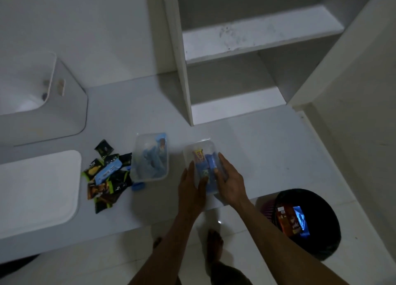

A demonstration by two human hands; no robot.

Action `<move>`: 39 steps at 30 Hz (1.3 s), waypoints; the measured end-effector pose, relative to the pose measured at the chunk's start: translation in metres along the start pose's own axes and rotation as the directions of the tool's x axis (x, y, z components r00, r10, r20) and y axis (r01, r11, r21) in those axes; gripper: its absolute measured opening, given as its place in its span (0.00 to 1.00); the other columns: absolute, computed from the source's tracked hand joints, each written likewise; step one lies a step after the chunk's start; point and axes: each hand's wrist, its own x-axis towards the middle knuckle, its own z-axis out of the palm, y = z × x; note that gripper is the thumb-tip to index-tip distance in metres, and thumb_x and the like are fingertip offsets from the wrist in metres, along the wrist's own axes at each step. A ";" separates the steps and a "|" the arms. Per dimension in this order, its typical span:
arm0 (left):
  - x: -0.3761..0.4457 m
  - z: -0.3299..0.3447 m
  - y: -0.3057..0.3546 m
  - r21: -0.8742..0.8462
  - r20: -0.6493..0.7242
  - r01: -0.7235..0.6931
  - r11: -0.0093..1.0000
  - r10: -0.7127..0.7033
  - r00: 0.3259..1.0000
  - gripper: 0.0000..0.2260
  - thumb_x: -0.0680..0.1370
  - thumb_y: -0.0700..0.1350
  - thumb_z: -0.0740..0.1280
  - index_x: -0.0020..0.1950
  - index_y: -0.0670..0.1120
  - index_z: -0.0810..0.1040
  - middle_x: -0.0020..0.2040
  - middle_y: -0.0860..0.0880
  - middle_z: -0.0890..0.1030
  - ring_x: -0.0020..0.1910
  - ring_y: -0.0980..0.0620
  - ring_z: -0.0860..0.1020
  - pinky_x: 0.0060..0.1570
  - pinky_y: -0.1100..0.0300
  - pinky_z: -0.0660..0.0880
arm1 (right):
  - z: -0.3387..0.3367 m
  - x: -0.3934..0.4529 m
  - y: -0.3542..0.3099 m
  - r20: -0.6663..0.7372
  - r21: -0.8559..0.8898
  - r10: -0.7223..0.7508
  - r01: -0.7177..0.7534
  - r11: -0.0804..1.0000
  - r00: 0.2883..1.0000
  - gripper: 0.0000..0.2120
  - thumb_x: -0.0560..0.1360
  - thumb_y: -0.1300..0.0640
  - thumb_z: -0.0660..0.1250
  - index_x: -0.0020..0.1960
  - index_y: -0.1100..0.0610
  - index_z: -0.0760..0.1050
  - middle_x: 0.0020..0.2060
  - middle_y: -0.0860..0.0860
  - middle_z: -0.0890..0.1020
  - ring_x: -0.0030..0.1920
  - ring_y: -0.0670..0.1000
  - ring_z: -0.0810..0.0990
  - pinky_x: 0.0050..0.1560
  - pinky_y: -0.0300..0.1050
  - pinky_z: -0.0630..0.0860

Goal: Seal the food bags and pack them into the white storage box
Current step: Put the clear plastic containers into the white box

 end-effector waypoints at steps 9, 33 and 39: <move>0.001 -0.080 0.011 0.030 -0.121 -0.026 0.999 0.030 0.992 0.27 0.80 0.52 0.64 0.77 0.49 0.61 0.73 0.46 0.69 0.69 0.55 0.67 0.64 0.64 0.63 | 0.033 -0.008 -0.075 0.006 0.122 -0.049 0.048 0.991 0.999 0.23 0.81 0.51 0.63 0.75 0.49 0.65 0.61 0.41 0.72 0.61 0.41 0.71 0.61 0.32 0.68; 0.078 -0.159 -0.087 -0.039 0.004 -0.007 0.999 0.008 1.000 0.30 0.79 0.51 0.66 0.78 0.50 0.57 0.73 0.49 0.67 0.64 0.62 0.65 0.59 0.69 0.63 | 0.153 0.016 -0.121 -0.045 0.114 0.066 -0.061 0.992 0.997 0.15 0.80 0.52 0.65 0.64 0.38 0.68 0.60 0.36 0.75 0.56 0.28 0.74 0.52 0.21 0.68; 0.075 -0.157 -0.086 -0.007 -0.019 -0.010 1.000 0.009 1.000 0.30 0.80 0.53 0.63 0.79 0.48 0.55 0.74 0.48 0.66 0.67 0.59 0.65 0.62 0.67 0.62 | 0.163 0.016 -0.112 -0.005 0.125 0.109 -0.107 0.986 0.994 0.28 0.80 0.46 0.63 0.76 0.42 0.55 0.70 0.42 0.69 0.66 0.42 0.72 0.61 0.30 0.71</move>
